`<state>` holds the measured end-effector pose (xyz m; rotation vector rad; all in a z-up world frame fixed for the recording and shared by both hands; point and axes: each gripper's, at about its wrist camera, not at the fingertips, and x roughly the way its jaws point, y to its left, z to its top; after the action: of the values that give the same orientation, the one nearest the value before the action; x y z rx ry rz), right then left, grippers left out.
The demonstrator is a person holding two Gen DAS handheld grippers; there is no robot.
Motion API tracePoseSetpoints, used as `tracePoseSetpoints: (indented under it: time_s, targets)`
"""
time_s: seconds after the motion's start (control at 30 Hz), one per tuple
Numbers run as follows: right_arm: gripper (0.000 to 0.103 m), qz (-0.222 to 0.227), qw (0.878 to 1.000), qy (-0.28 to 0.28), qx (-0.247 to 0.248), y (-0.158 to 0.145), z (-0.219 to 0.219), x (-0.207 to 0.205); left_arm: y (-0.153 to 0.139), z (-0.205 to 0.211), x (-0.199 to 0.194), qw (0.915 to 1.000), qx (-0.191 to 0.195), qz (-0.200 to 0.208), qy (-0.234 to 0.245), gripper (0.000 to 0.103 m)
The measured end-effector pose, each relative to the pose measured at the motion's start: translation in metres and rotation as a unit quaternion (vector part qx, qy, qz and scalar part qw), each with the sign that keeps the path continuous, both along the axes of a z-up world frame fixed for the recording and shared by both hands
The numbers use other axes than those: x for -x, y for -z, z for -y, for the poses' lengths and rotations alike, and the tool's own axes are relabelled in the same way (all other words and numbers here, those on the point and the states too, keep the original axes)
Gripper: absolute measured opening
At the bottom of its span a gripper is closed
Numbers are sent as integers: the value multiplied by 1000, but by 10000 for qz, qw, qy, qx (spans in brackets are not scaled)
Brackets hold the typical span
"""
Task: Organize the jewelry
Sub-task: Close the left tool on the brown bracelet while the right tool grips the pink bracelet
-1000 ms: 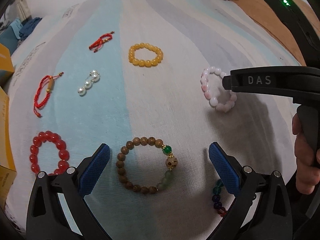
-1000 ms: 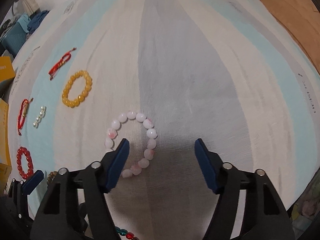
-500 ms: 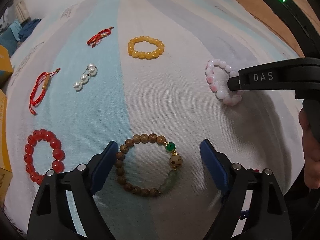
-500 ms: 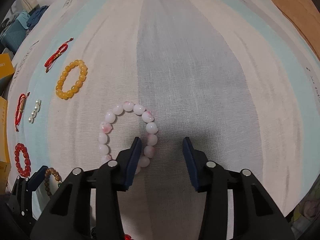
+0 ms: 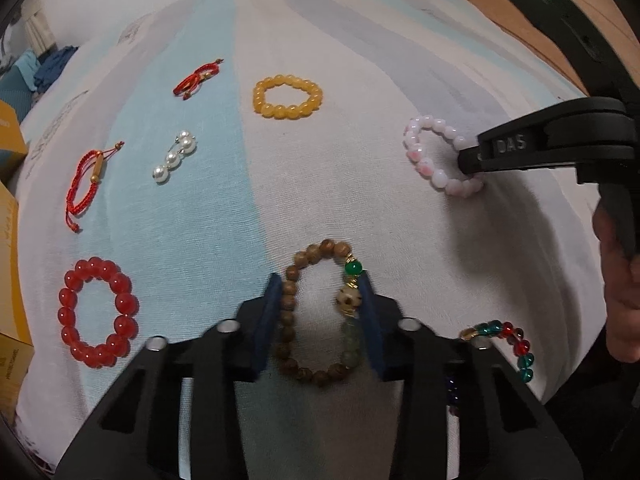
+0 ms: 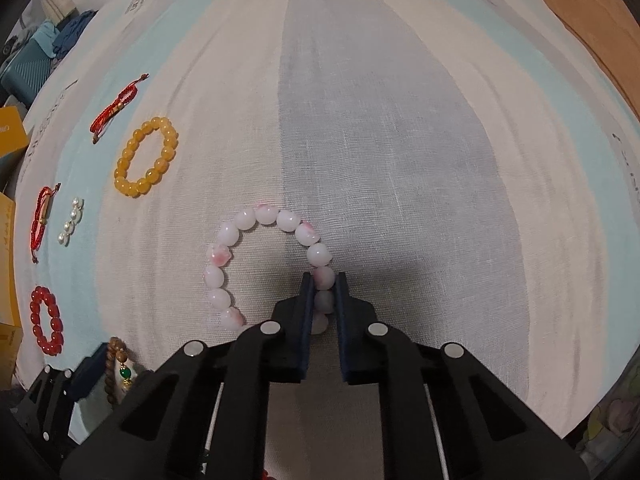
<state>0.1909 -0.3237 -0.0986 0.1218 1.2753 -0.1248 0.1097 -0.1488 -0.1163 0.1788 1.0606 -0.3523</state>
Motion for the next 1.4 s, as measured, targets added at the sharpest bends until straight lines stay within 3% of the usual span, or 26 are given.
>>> tracePoseSetpoints:
  time_s: [0.2,0.67,0.97,1.4]
  targets:
    - [10,86,9999,-32,73,-4,-9,4,-5,1,5,9999,-4,65,120,10]
    - [10,585,9979,86,-264,-30,4,14,-21,-2,4,9999,-73,94,-24,10]
    - [10,1064,9931,89,-476,-55,7,21,-35,-6,-2,9998,35,164,-88,10]
    - [10,1399,9884,120,-580,-83,4,28,-62,-12,0,9992,241,288,-127,10]
